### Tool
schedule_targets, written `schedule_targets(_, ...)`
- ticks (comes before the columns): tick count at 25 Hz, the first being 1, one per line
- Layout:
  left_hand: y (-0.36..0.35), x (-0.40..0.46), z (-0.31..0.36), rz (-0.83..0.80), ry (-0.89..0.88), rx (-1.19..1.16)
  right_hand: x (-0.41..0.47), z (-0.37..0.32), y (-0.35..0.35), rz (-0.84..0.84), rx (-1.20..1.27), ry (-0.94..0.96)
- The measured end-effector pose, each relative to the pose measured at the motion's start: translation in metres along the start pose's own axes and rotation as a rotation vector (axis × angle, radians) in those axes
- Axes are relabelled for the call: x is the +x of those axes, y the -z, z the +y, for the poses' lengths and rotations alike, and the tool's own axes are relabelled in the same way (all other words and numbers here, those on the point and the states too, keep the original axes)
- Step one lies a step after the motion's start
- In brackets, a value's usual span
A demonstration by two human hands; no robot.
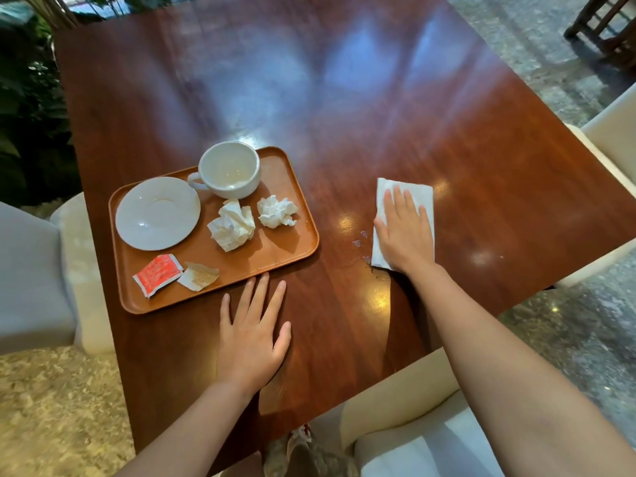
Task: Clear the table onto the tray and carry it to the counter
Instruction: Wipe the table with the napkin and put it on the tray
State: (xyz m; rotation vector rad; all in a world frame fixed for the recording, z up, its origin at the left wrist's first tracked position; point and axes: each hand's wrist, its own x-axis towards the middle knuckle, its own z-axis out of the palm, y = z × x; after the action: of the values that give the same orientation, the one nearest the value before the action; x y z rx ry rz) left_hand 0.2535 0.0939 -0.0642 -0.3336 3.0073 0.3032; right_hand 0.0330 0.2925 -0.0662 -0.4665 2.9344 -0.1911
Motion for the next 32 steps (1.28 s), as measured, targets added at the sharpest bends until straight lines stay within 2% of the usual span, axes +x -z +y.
schedule_targets(4,-0.001,0.001,-0.001,0.005,-0.002,0.012,-0.004,-0.025,-0.003,-0.032,-0.033,0.289)
schedule_targets(9,0.0,0.0,-0.001,0.005,-0.011,0.008,-0.087,-0.039,-0.022,-0.005,-0.036,0.496)
schedule_targets(13,0.001,0.0,-0.001,0.005,-0.013,0.004,-0.151,-0.038,-0.028,-0.082,0.012,0.666)
schedule_targets(15,0.002,0.0,0.0,0.013,-0.013,-0.002,-0.157,-0.034,-0.02,-0.105,0.208,0.621)
schedule_targets(17,0.002,0.0,0.0,0.013,-0.009,-0.007,-0.146,-0.031,-0.013,0.001,0.482,0.345)
schedule_targets(18,0.002,0.0,0.0,0.015,-0.009,-0.007,-0.137,-0.031,-0.011,0.065,0.544,0.204)
schedule_targets(19,0.002,-0.001,0.0,0.017,-0.011,-0.004,-0.13,-0.035,-0.01,0.066,0.486,0.131)
schedule_targets(21,0.002,-0.001,-0.001,0.011,-0.016,0.007,-0.125,-0.046,-0.017,0.018,0.231,0.18)
schedule_targets(23,0.002,-0.001,-0.002,0.002,-0.017,0.015,-0.129,-0.058,-0.029,0.006,0.081,0.206)
schedule_targets(25,0.001,-0.001,-0.002,-0.003,-0.019,0.015,-0.137,-0.066,-0.033,0.017,0.036,0.202)
schedule_targets(32,0.0,-0.001,-0.003,0.004,-0.037,0.023,-0.174,-0.081,-0.039,-0.028,-0.014,0.381)
